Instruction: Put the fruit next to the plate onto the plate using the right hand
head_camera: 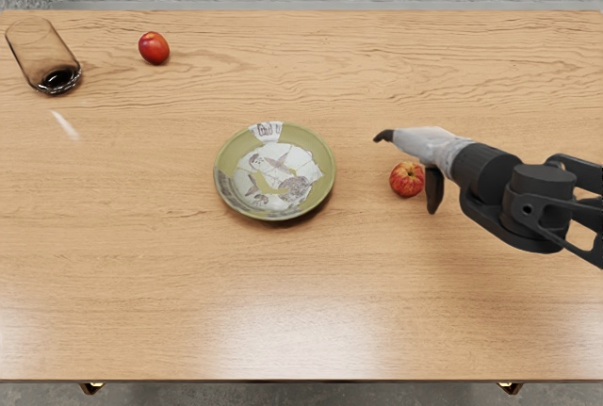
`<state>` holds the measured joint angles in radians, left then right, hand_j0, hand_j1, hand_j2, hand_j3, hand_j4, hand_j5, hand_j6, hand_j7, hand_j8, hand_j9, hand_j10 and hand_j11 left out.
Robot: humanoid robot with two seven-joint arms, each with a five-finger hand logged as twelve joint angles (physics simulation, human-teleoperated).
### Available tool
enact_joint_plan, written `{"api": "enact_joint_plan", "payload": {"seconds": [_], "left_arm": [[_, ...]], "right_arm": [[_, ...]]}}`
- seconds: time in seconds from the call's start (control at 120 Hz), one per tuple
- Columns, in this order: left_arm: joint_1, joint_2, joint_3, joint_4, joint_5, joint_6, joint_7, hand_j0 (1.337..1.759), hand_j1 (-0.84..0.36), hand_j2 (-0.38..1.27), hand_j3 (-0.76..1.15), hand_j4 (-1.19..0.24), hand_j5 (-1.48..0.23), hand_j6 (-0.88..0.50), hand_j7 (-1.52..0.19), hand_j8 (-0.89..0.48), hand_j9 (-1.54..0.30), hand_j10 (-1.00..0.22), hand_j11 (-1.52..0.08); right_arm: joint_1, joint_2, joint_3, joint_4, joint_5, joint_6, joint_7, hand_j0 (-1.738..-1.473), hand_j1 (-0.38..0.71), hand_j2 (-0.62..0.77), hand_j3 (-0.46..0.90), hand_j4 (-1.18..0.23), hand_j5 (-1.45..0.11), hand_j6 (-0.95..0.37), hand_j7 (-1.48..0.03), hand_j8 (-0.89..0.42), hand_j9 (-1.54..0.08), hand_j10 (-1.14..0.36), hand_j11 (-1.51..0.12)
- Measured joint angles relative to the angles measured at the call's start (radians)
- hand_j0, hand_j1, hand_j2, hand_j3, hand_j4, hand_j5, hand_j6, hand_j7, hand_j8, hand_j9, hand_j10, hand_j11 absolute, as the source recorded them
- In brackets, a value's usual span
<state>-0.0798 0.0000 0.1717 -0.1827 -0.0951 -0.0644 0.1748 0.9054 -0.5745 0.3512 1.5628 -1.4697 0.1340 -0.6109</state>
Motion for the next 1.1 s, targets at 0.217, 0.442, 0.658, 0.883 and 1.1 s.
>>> {"api": "enact_joint_plan", "payload": {"seconds": [0.217,0.442,0.658,0.883,1.1], "left_arm": [[0.000,0.000,0.000,0.000,0.000,0.000,0.000,1.658,0.35,0.00,0.00,0.00,0.00,0.00,0.00,0.00,0.00,0.00,0.00],[0.000,0.000,0.000,0.000,0.000,0.000,0.000,1.658,0.35,0.00,0.00,0.00,0.00,0.00,0.00,0.00,0.00,0.00,0.00],[0.000,0.000,0.000,0.000,0.000,0.000,0.000,1.658,0.35,0.00,0.00,0.00,0.00,0.00,0.00,0.00,0.00,0.00,0.00],[0.000,0.000,0.000,0.000,0.000,0.000,0.000,1.658,0.35,0.00,0.00,0.00,0.00,0.00,0.00,0.00,0.00,0.00,0.00],[0.000,0.000,0.000,0.000,0.000,0.000,0.000,1.658,0.35,0.00,0.00,0.00,0.00,0.00,0.00,0.00,0.00,0.00,0.00]], "right_arm": [[-0.023,0.007,0.003,-0.010,-0.020,-0.018,0.000,-1.658,-0.10,-0.04,0.00,-0.21,-0.27,-0.21,-0.27,-0.21,-0.27,-0.21,-0.27],[-0.032,0.018,0.007,-0.017,-0.022,-0.031,0.000,-1.658,-0.05,-0.05,0.00,-0.25,-0.32,-0.25,-0.32,-0.25,-0.32,-0.25,-0.32],[-0.040,0.032,0.001,-0.029,-0.024,-0.064,0.000,-1.658,-0.04,-0.05,0.00,-0.27,-0.34,-0.27,-0.34,-0.27,-0.34,-0.27,-0.34],[-0.047,0.036,-0.004,-0.034,-0.025,-0.079,0.000,-1.658,0.00,-0.06,0.00,-0.29,-0.38,-0.30,-0.38,-0.29,-0.38,-0.29,-0.38],[-0.054,0.036,-0.005,-0.041,-0.044,-0.095,0.000,-1.658,0.03,-0.06,0.00,-0.32,-0.41,-0.32,-0.41,-0.32,-0.41,-0.32,-0.41]]}}
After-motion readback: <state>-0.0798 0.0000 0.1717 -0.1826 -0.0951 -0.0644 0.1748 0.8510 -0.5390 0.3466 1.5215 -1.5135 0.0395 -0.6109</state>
